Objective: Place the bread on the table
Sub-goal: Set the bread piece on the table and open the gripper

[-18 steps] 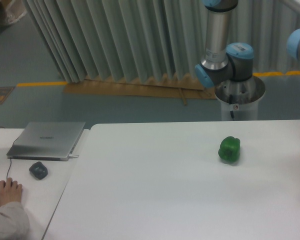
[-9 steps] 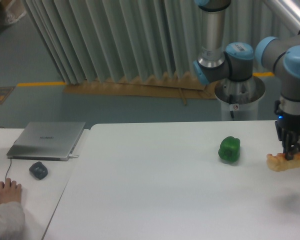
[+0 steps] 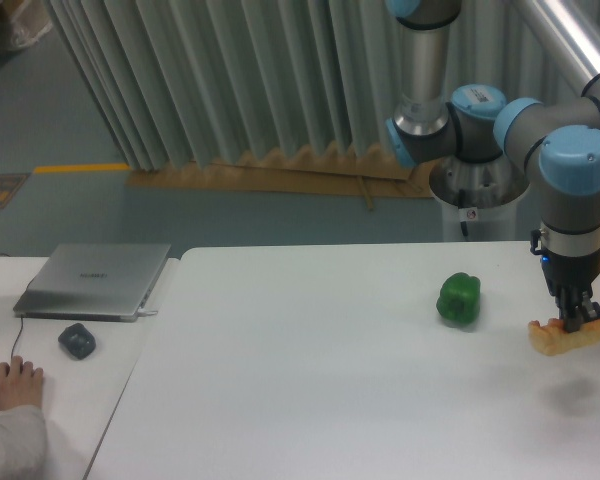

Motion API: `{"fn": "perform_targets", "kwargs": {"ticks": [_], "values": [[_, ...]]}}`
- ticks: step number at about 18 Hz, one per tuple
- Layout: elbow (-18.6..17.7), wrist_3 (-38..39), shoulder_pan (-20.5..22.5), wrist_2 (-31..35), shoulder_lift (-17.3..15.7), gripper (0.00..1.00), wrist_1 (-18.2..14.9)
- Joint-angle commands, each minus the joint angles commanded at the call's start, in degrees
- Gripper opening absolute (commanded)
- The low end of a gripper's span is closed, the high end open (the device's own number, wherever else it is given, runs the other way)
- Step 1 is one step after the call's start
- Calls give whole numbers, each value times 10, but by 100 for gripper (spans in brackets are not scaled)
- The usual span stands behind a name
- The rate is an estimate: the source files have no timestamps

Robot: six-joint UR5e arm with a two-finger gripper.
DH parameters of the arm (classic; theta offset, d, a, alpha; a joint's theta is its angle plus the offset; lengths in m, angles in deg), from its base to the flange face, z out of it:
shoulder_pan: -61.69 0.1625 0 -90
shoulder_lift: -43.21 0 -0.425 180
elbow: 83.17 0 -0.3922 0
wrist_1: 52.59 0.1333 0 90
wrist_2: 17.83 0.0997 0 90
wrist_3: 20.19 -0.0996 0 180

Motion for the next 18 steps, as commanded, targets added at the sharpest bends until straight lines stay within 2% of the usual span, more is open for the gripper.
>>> {"fn": "perform_targets", "kwargs": {"ticks": [6,7,8,10,18], "values": [[-5,-2,0,5,11,23,11],[-5,-2,0,5,11,27,11],[-5,-3,0,5,11,48,11],[-4,-6,0,5,11,100,17],[-3,1,0,8,5,100,16]]}}
